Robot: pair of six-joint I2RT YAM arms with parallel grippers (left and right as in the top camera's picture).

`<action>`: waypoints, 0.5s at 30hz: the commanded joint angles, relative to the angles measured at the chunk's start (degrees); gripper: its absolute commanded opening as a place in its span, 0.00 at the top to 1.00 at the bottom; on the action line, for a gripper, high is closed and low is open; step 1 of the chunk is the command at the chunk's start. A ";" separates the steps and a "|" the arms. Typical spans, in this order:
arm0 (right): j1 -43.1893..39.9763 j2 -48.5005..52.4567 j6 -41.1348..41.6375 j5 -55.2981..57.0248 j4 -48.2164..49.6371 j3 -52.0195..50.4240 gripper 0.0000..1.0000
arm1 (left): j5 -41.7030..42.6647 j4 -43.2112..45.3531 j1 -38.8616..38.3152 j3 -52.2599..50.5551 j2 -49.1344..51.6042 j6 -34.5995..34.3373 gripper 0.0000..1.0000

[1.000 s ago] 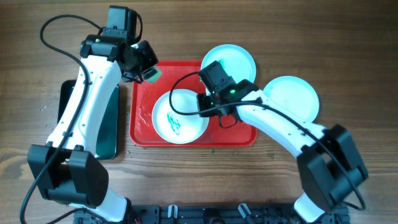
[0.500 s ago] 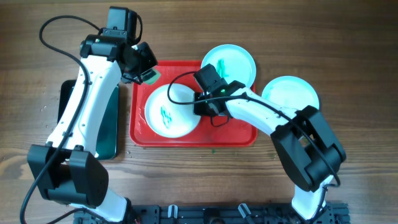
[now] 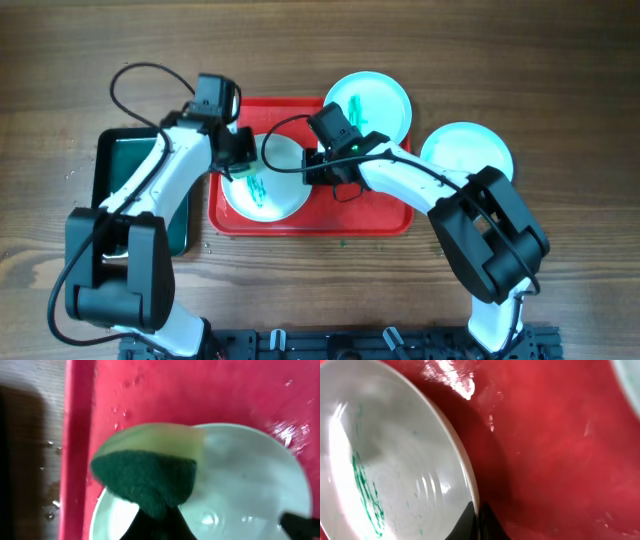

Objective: Clean dirty plates on tray and stack at the side
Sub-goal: 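Tilt the plate with the right gripper toward the sponge in the left gripper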

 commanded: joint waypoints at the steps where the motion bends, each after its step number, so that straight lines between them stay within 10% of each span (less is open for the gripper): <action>1: 0.50 1.09 -1.66 -2.05 1.09 1.07 0.95 | 2.21 3.02 -0.28 -5.62 0.00 3.02 0.96; 10: 0.44 1.22 4.04 -2.05 3.67 1.07 0.96 | 21.73 6.36 -0.33 -11.58 -0.02 4.44 0.96; 15: 0.28 5.33 10.45 -3.78 7.04 1.07 0.96 | 3.30 3.21 -0.33 -11.58 0.00 -17.64 0.96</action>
